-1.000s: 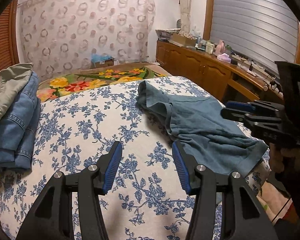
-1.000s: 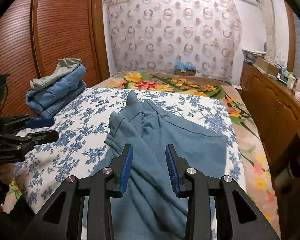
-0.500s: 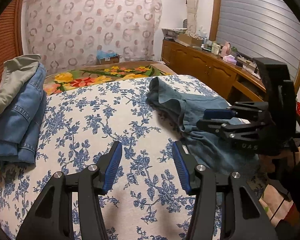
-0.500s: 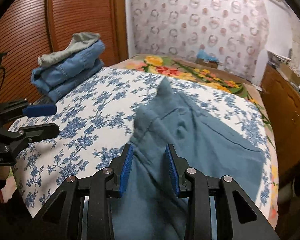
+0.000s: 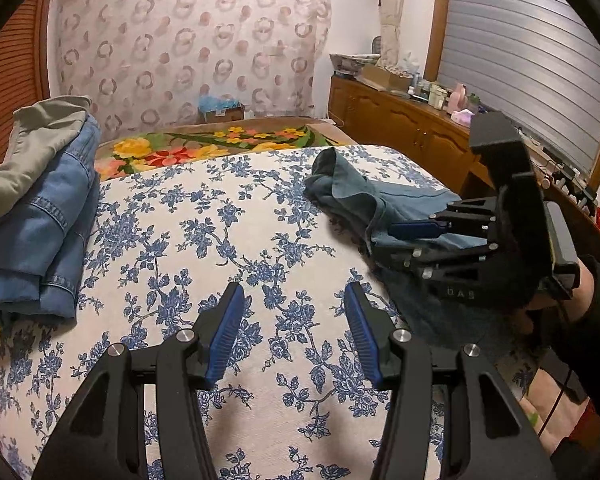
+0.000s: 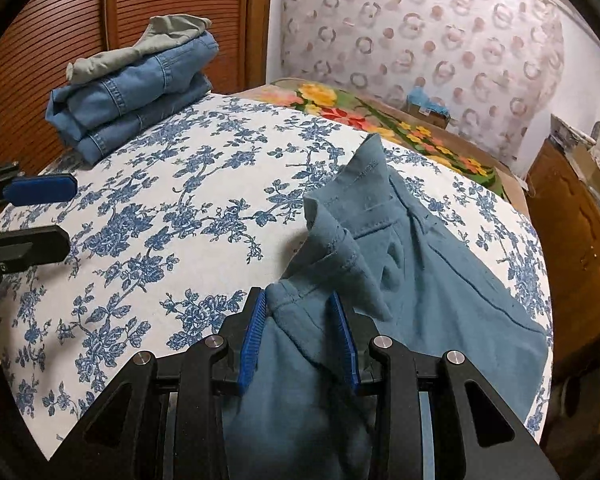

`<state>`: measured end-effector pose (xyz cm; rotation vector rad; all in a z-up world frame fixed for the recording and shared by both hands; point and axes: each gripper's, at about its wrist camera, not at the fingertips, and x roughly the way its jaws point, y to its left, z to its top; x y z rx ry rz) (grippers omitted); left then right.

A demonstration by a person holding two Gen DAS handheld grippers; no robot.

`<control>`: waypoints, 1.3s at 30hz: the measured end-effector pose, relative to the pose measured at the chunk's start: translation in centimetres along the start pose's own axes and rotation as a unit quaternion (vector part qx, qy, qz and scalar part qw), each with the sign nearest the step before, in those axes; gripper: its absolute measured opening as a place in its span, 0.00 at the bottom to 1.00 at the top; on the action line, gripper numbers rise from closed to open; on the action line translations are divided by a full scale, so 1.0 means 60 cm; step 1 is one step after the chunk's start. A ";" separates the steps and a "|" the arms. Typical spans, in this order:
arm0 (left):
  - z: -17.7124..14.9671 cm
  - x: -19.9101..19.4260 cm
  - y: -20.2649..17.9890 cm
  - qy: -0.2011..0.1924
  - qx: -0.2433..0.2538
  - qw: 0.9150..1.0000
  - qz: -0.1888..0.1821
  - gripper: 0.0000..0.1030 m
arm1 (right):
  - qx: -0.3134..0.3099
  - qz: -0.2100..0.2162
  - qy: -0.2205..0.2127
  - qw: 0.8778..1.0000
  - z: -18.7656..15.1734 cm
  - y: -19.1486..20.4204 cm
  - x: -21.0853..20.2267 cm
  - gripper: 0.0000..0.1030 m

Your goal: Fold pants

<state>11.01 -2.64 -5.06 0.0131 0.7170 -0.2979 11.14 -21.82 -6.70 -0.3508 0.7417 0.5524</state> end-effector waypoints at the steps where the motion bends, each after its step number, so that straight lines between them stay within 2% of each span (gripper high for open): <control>1: 0.000 0.001 -0.001 0.001 0.001 1.000 -0.001 0.51 | 0.006 0.003 -0.006 1.000 -0.001 -0.001 -0.005 0.12; 4: 0.000 0.001 -0.008 0.003 0.004 1.000 -0.004 0.51 | 0.031 0.017 -0.021 0.999 -0.001 -0.016 -0.017 0.08; 7: 0.001 0.007 -0.016 0.006 0.009 1.000 -0.008 0.51 | 0.036 0.011 -0.031 0.999 -0.005 -0.024 -0.026 0.07; 13: 0.001 0.026 -0.040 0.017 0.021 0.999 -0.019 0.51 | 0.079 0.037 -0.048 0.995 -0.009 -0.052 -0.053 0.07; 22: 0.009 0.050 -0.092 0.030 0.048 0.998 -0.038 0.51 | 0.110 0.044 -0.058 0.991 -0.023 -0.074 -0.072 0.07; 32: 0.008 0.086 -0.141 0.051 0.074 0.995 -0.049 0.51 | 0.117 -0.002 -0.067 0.991 -0.022 -0.105 -0.083 0.05; 39: 0.002 0.098 -0.143 0.061 0.076 0.994 -0.043 0.51 | 0.144 -0.053 -0.066 0.986 -0.024 -0.169 -0.095 0.05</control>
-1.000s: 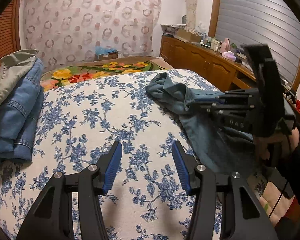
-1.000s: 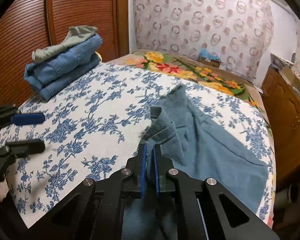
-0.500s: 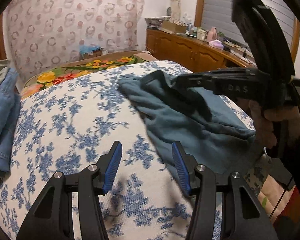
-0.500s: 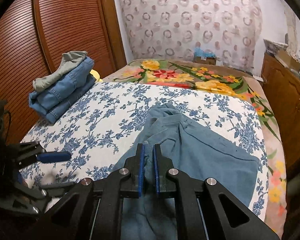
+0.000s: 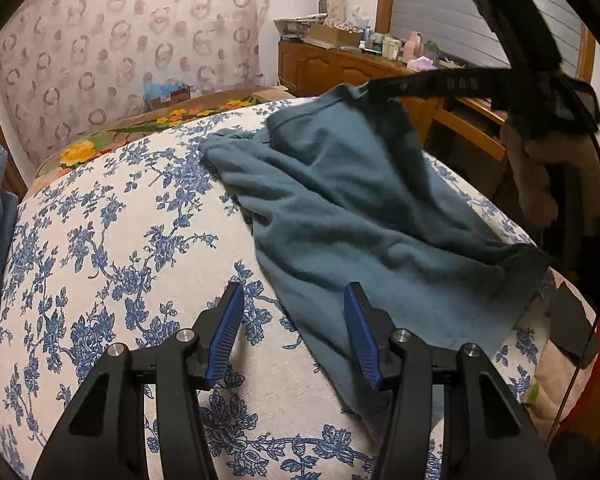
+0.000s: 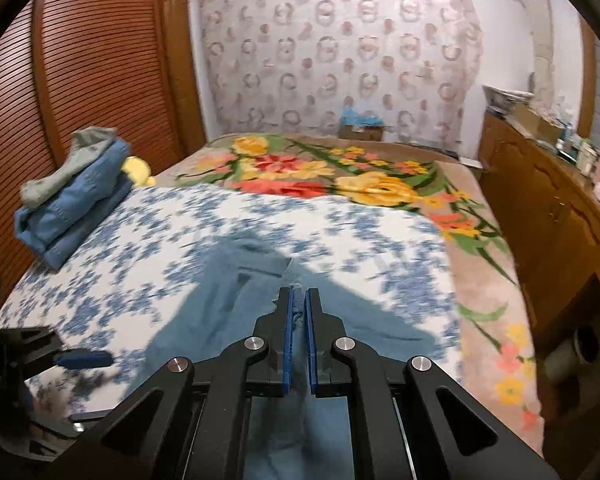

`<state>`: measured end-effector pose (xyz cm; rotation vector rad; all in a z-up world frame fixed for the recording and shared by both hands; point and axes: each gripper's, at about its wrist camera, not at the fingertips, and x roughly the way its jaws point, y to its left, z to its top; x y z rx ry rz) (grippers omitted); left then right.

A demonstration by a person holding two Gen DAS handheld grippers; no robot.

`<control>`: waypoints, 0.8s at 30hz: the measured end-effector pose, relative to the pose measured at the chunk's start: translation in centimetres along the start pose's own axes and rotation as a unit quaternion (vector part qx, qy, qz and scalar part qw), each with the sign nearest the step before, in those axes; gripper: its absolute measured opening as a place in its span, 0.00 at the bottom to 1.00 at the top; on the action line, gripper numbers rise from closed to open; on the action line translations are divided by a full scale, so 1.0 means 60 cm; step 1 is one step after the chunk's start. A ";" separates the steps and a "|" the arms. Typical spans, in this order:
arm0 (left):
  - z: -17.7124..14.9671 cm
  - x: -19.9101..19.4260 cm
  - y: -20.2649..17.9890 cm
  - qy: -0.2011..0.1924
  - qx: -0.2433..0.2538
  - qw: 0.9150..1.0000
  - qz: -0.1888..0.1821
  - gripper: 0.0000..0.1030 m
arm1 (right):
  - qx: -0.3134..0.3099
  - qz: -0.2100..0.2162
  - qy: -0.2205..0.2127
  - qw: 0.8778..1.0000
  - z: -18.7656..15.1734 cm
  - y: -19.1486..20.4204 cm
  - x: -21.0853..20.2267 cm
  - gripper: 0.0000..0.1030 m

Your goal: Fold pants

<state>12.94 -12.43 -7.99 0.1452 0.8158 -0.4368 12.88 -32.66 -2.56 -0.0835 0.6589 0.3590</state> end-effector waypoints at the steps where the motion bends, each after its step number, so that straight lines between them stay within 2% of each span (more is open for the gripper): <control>1: -0.001 0.002 0.000 0.000 0.000 1.000 0.001 0.52 | 0.006 -0.008 0.003 1.000 0.001 -0.012 0.002 0.05; 6: -0.002 0.008 0.005 0.007 -0.004 1.000 0.005 0.51 | 0.024 -0.061 0.020 0.998 0.003 -0.063 0.018 0.05; 10: -0.002 0.010 0.009 0.009 -0.008 1.000 0.005 0.51 | 0.026 -0.085 0.029 0.996 0.003 -0.071 0.031 0.06; 13: -0.003 0.017 0.008 0.020 -0.006 1.000 0.007 0.51 | 0.027 -0.085 0.045 0.995 0.000 -0.073 0.045 0.06; 14: -0.002 0.020 0.009 0.023 -0.007 1.000 0.007 0.51 | 0.026 -0.088 0.051 0.995 0.002 -0.071 0.050 0.09; 16: -0.002 0.026 0.010 0.031 -0.008 0.999 0.007 0.51 | 0.020 -0.097 0.052 0.994 0.002 -0.072 0.052 0.23; 17: -0.002 0.027 0.011 0.031 -0.009 0.999 0.006 0.52 | 0.017 -0.097 0.050 0.994 -0.001 -0.072 0.051 0.25; 24: -0.002 0.026 0.010 0.032 -0.007 0.999 0.007 0.54 | 0.027 -0.072 0.043 0.996 -0.039 -0.075 0.005 0.27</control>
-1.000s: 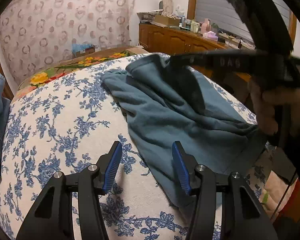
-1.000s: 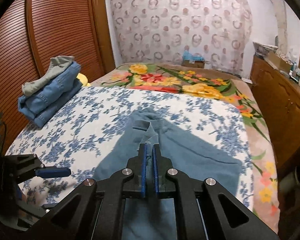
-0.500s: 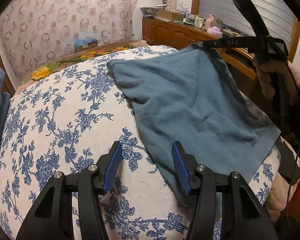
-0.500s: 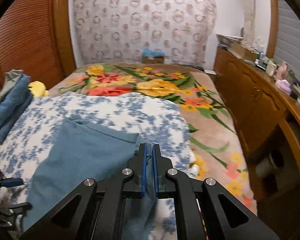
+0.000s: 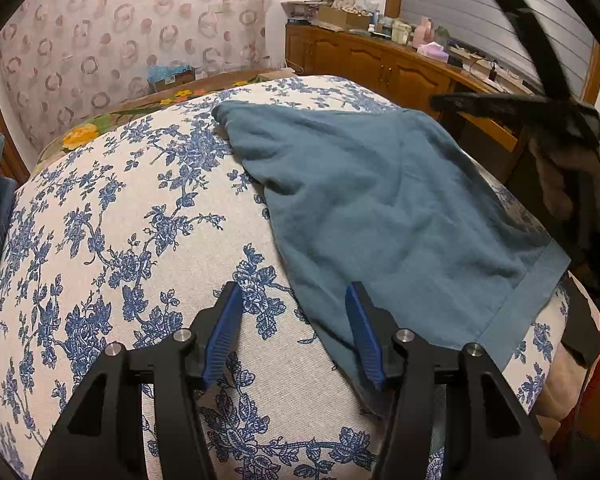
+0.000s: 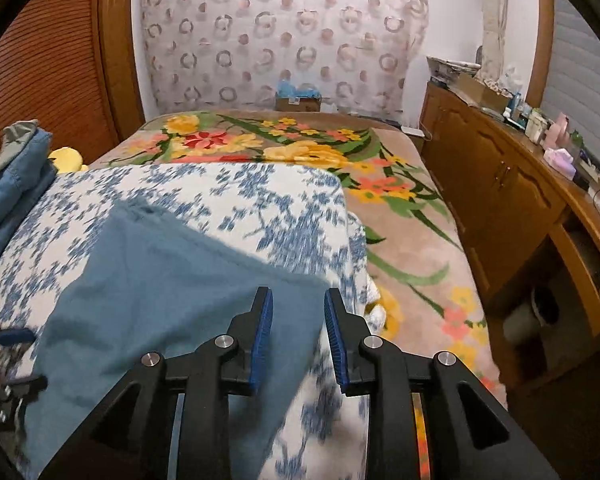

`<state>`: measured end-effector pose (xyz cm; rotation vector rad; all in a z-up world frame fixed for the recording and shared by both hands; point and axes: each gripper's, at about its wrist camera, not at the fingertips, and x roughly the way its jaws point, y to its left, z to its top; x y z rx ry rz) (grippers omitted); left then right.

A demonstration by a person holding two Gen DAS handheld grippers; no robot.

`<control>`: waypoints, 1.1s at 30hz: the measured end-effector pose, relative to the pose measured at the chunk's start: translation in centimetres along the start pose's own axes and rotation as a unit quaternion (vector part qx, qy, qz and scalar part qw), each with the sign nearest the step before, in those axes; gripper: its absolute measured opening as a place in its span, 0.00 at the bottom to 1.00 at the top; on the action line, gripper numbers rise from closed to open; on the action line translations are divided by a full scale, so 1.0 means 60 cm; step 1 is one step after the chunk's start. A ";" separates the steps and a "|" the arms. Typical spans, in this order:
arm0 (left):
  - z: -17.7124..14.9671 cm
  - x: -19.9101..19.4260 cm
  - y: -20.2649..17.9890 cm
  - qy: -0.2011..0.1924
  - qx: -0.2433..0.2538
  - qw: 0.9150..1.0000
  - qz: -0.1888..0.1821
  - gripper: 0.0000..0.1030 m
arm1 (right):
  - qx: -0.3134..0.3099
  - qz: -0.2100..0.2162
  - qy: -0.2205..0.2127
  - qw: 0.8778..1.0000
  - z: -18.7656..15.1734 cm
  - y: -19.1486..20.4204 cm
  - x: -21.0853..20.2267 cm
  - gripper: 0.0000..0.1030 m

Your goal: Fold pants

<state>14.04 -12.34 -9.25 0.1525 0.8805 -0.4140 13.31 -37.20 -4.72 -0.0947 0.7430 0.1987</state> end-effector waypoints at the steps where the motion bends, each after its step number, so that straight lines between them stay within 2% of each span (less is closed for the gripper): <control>1: 0.000 0.001 0.000 0.000 0.001 1.000 -0.001 0.56 | 0.002 0.004 0.001 1.000 -0.010 0.001 -0.010 0.27; 2: 0.000 0.002 -0.001 0.001 0.002 1.000 -0.003 0.58 | 0.003 0.010 0.003 1.000 -0.022 0.003 -0.021 0.27; 4: 0.001 0.004 -0.004 0.004 0.007 1.000 -0.005 0.68 | 0.004 0.023 0.000 1.000 -0.042 0.008 -0.046 0.27; 7: 0.001 0.006 -0.008 0.007 0.011 1.000 -0.001 0.71 | -0.004 0.035 -0.005 0.999 -0.076 0.022 -0.080 0.28; 10: 0.002 0.008 -0.005 0.007 0.008 1.000 0.000 0.74 | -0.009 0.038 -0.008 0.999 -0.107 0.034 -0.106 0.39; 17: 0.000 -0.002 -0.003 -0.001 0.002 1.000 0.008 0.74 | 0.018 0.033 -0.010 0.999 -0.161 0.023 -0.150 0.39; 22: -0.009 -0.043 -0.014 -0.022 -0.001 1.000 -0.017 0.74 | 0.032 0.023 -0.007 0.999 -0.185 0.013 -0.169 0.39; 28: -0.036 -0.066 -0.048 -0.016 0.022 0.999 -0.035 0.74 | 0.053 0.037 -0.010 0.998 -0.201 0.024 -0.185 0.39; 33: -0.053 -0.068 -0.054 -0.013 0.016 0.998 -0.052 0.71 | 0.061 0.043 -0.003 0.997 -0.206 0.037 -0.183 0.39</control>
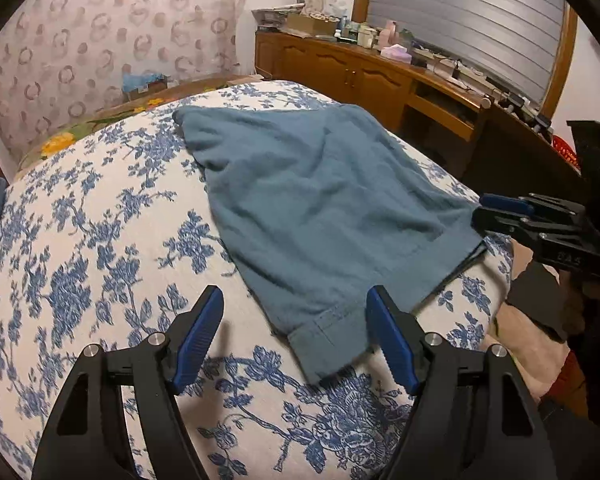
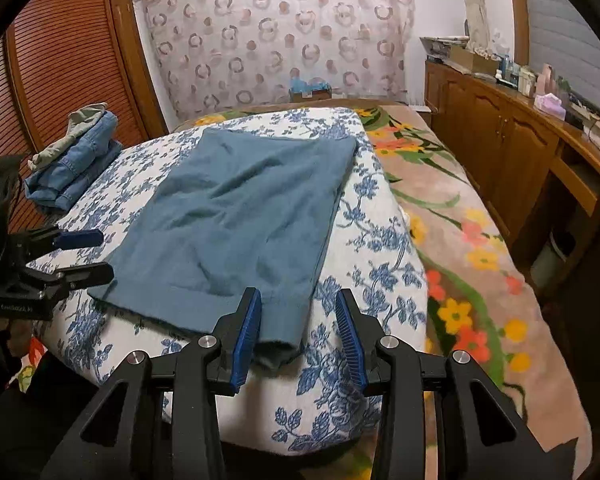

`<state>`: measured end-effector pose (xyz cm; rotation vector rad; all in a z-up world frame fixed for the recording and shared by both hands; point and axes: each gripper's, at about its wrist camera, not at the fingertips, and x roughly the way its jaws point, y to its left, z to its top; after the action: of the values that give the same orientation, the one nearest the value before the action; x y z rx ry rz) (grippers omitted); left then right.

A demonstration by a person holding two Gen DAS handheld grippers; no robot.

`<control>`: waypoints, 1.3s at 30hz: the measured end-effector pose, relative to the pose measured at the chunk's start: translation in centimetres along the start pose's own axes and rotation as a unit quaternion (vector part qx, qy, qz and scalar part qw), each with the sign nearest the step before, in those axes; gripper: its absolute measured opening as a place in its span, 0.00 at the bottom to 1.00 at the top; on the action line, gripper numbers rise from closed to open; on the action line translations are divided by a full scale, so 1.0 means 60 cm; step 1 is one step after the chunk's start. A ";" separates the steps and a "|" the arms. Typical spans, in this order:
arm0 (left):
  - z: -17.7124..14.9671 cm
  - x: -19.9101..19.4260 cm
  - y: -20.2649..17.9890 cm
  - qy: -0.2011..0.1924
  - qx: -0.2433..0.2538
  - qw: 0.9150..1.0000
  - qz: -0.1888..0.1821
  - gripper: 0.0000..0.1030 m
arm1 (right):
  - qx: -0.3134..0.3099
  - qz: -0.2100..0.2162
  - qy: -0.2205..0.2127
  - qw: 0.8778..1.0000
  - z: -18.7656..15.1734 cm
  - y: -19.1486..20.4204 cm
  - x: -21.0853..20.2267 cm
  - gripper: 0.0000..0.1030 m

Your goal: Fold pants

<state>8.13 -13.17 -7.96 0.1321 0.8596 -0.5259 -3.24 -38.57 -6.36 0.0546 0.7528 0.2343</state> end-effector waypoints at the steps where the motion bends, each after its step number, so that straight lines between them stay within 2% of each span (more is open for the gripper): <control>1: -0.002 0.001 0.000 0.001 -0.002 1.000 -0.001 0.68 | 0.001 -0.001 0.000 1.000 -0.001 0.006 0.001 0.39; 4: -0.007 0.001 -0.003 0.002 -0.001 1.000 -0.004 0.62 | 0.001 0.002 -0.001 1.000 -0.004 0.010 0.000 0.39; 8: -0.017 0.005 -0.008 0.008 0.002 1.000 -0.006 0.59 | -0.001 0.005 0.003 1.000 -0.009 0.017 0.004 0.39; 11: -0.022 0.008 -0.011 0.009 0.007 1.000 -0.014 0.50 | -0.004 0.008 0.003 1.000 -0.012 0.021 0.006 0.33; 13: -0.023 0.006 -0.015 0.007 0.012 0.999 -0.030 0.35 | -0.005 0.007 -0.001 1.000 -0.011 0.024 0.006 0.28; 16: -0.022 0.000 -0.023 0.000 0.022 0.999 -0.026 0.22 | -0.004 0.011 -0.012 1.000 -0.011 0.024 0.000 0.21; 19: -0.017 -0.009 -0.018 -0.010 0.016 0.999 -0.032 0.17 | -0.005 0.018 -0.026 0.999 -0.011 0.027 -0.007 0.16; 24: -0.009 -0.024 -0.007 -0.022 0.011 0.999 -0.031 0.16 | -0.018 0.023 -0.029 0.999 -0.014 0.048 -0.014 0.14; 28: -0.015 -0.023 -0.010 -0.014 0.012 0.999 -0.028 0.16 | -0.033 0.011 -0.014 0.999 -0.022 0.058 -0.009 0.14; 31: -0.019 -0.015 -0.010 -0.006 0.007 1.000 -0.025 0.17 | -0.018 0.010 -0.004 1.000 -0.029 0.049 -0.006 0.14; 33: -0.020 -0.011 -0.009 -0.002 0.005 1.000 -0.022 0.20 | -0.005 0.010 -0.003 1.000 -0.032 0.041 -0.004 0.15; 35: -0.019 -0.008 -0.007 0.002 0.003 1.000 -0.018 0.24 | -0.002 0.004 -0.004 1.000 -0.031 0.039 -0.004 0.20; 39: -0.021 -0.003 0.000 0.006 -0.004 1.000 -0.006 0.38 | 0.002 -0.010 -0.009 1.000 -0.024 0.040 -0.006 0.30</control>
<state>7.17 -12.67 -8.68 0.1241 0.8744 -0.5329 -4.93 -36.37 -6.83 0.0540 0.7349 0.2131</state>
